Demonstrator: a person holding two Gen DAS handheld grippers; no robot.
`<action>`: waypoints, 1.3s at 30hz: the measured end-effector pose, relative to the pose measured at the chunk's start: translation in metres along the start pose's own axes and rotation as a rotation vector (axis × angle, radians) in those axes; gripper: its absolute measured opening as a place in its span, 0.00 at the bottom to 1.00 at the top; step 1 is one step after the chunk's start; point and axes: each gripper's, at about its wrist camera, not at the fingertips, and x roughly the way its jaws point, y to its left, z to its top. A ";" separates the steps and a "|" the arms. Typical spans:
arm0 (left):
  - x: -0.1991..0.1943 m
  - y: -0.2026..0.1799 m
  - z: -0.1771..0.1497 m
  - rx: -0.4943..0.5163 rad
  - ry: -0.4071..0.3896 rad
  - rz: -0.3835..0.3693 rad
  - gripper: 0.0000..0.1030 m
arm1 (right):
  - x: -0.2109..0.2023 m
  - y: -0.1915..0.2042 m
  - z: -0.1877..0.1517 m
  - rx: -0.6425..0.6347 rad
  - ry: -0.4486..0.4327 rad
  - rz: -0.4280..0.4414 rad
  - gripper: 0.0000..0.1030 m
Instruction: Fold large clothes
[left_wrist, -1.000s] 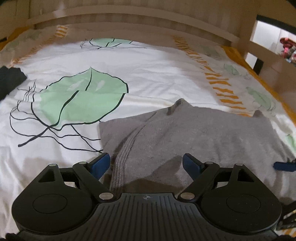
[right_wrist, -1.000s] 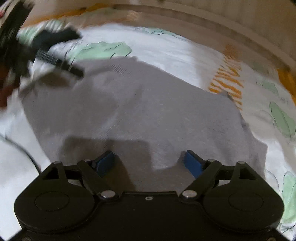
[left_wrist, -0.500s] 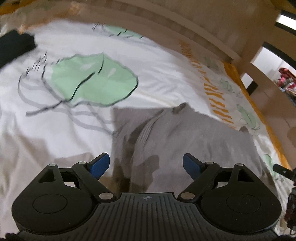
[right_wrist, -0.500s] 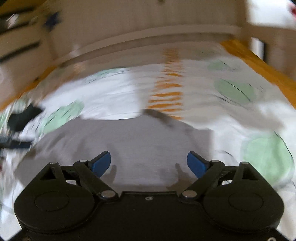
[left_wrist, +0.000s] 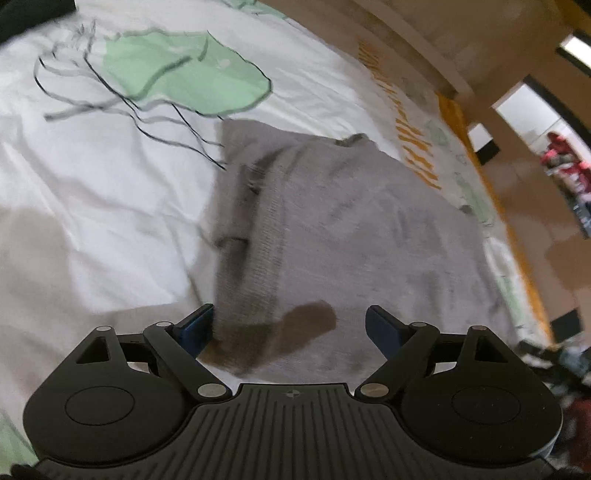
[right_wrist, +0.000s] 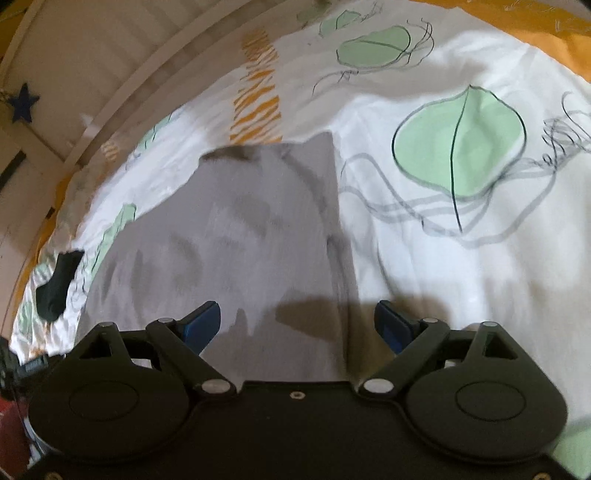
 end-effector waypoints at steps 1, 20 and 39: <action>0.003 0.000 0.000 -0.016 0.005 -0.016 0.84 | -0.002 0.002 -0.005 -0.003 0.002 -0.001 0.89; -0.013 -0.007 -0.006 -0.047 -0.121 -0.042 0.10 | 0.009 0.010 -0.021 0.050 -0.064 0.045 0.24; -0.085 0.004 -0.073 0.113 0.071 0.180 0.18 | -0.060 0.034 -0.084 -0.013 0.141 0.021 0.35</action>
